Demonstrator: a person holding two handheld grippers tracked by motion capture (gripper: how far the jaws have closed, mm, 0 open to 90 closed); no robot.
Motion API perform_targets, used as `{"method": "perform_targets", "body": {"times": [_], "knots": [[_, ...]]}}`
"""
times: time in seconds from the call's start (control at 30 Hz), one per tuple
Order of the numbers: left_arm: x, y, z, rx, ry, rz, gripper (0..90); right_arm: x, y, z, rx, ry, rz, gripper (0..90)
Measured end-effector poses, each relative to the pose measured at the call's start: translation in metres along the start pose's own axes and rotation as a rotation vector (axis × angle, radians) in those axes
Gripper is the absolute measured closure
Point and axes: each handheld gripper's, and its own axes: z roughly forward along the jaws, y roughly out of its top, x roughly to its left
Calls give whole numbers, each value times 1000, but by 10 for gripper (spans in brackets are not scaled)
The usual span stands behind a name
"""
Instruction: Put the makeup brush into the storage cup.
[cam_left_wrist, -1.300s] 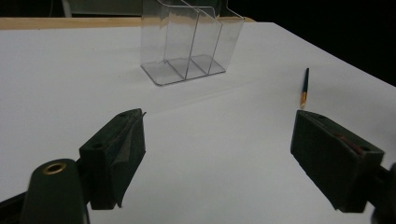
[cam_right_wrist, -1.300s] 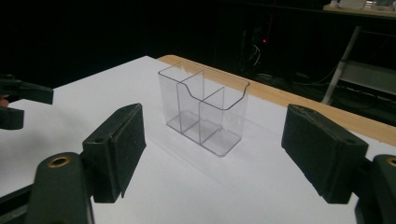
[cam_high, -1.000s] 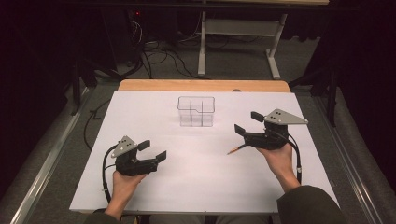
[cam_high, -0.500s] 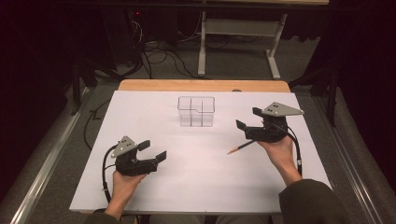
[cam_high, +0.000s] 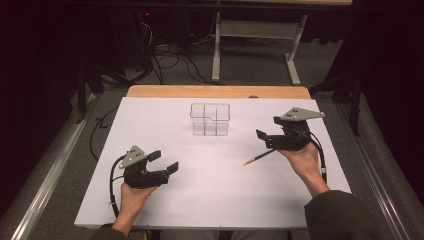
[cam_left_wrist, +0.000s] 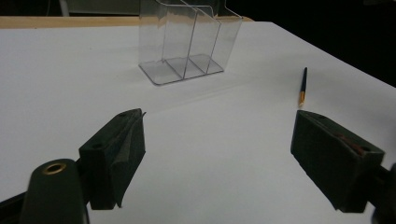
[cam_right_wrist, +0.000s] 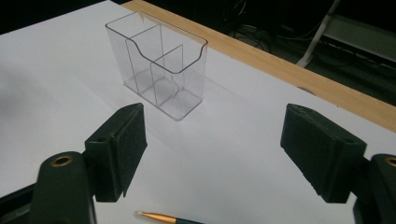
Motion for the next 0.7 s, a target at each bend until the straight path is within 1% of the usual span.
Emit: {"method": "perform_targets", "body": {"times": [0.03, 0.1, 0.13, 0.17, 0.2, 0.33, 0.37, 0.4, 0.47, 0.5, 0.7], "knots": [[0, 0, 0, 4, 2, 2, 183, -1, 1, 0, 2, 3, -10, 243], [0, 0, 0, 6, 2, 3, 183, -1, 1, -1, 7, 3, -10, 242], [0, 0, 0, 6, 3, 5, 183, -1, 1, -2, 17, -4, -27, 241], [0, 0, 0, 6, 3, 5, 183, -1, 2, -2, 23, -1, -31, 242], [0, 0, 0, 5, 4, 3, 182, -2, 2, -2, 33, 3, -46, 243], [0, 0, 0, 5, 6, 4, 180, -2, 2, -2, 53, 12, -58, 243], [0, 0, 0, 6, 6, 4, 180, -2, 2, -2, 61, 15, -63, 244], [0, 0, 0, 6, 5, 3, 180, -3, 2, -1, 79, 23, -64, 243], [0, 0, 0, 5, 7, 3, 179, -5, 1, 0, 90, 31, -70, 243], [0, 0, 0, 4, 10, 2, 177, -5, 1, 0, 96, 32, -66, 243], [0, 0, 0, 6, 13, 1, 170, -5, 4, 5, 143, 33, -98, 242]]}}
